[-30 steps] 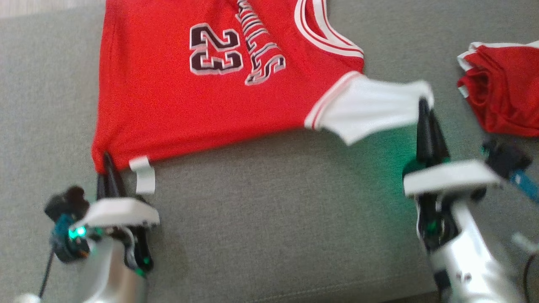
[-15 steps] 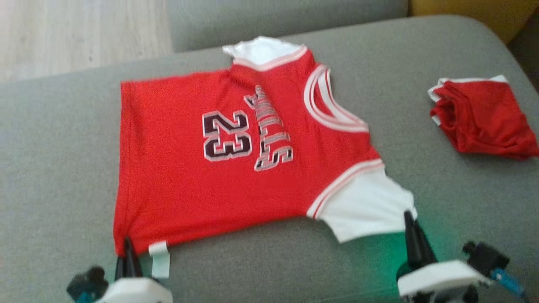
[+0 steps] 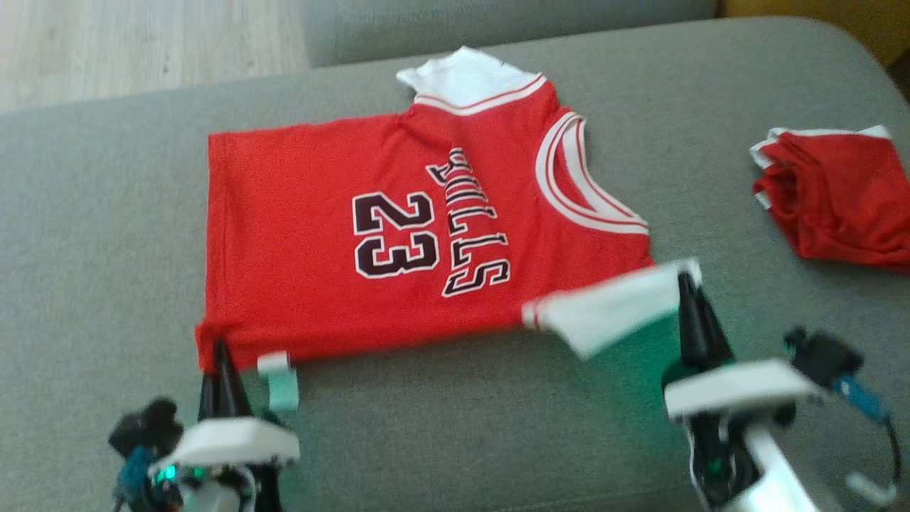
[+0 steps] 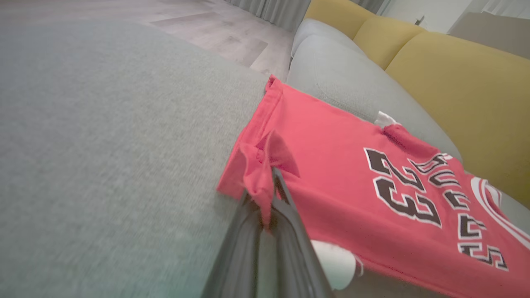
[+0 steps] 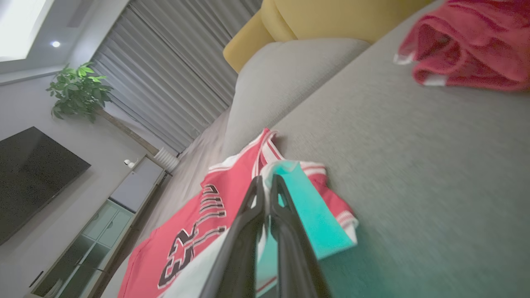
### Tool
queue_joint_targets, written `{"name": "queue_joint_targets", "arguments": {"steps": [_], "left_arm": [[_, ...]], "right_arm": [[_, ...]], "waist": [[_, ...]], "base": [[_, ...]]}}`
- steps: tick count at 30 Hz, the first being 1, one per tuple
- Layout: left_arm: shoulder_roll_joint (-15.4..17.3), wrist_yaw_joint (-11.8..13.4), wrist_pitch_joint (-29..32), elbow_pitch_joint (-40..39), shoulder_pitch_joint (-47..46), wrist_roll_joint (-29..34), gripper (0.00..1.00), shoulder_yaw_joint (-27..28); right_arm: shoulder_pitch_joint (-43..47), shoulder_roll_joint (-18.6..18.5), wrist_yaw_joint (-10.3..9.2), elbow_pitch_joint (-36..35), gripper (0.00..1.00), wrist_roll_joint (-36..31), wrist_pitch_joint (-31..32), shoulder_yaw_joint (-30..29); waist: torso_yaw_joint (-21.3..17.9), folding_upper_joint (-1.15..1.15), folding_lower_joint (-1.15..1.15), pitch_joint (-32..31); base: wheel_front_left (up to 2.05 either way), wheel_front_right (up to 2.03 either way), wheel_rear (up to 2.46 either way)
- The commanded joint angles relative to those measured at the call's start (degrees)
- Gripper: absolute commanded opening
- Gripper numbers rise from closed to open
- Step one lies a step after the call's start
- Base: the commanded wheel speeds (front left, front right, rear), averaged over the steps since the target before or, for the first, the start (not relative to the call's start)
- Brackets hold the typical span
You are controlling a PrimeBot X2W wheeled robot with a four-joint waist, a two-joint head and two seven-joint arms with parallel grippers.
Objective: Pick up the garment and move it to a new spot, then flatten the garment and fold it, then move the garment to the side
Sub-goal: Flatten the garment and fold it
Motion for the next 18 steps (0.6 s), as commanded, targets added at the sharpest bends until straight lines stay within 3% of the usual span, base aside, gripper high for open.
{"name": "queue_joint_targets", "arguments": {"steps": [1, 9, 16, 17, 18], "left_arm": [[0.88, 0.7, -0.3, -1.78, -3.26, -0.18, 0.0, 1.14], [0.88, 2.89, -0.3, -0.03, -10.3, -2.1, 0.0, -0.12], [0.87, 4.23, -0.3, 2.61, -15.62, -3.17, 0.0, -1.37], [0.87, 4.49, -0.3, 2.89, -16.39, -3.21, 0.12, -1.56], [0.87, 4.89, -0.3, 2.85, -17.07, -3.42, 0.58, -1.38]], "right_arm": [[-4.04, -0.14, 0.21, -1.18, 0.0, 0.26, -0.38, 1.35], [-16.04, -0.31, 0.21, 6.59, 0.0, 1.0, -0.38, 2.55], [-24.03, 0.14, 0.21, 12.67, 0.0, -2.12, -0.38, 2.42], [-24.75, 0.35, 0.21, 13.23, 0.0, -2.95, -0.38, 1.33], [-25.33, 0.63, 0.21, 13.6, 0.55, -3.82, -0.38, 0.73]], "waist": [[0.6, 0.0, -0.01, 1.57], [1.48, 0.0, -0.01, 5.45], [1.96, 0.0, -0.01, 7.94], [2.04, 0.0, -0.01, 8.12], [2.11, 0.0, -0.01, 8.26]], "base": [[0.0, 0.0, 0.0], [0.0, 0.0, 0.0], [0.0, 0.0, 0.0], [0.0, 0.0, 0.0], [0.0, 0.0, 0.0]]}}
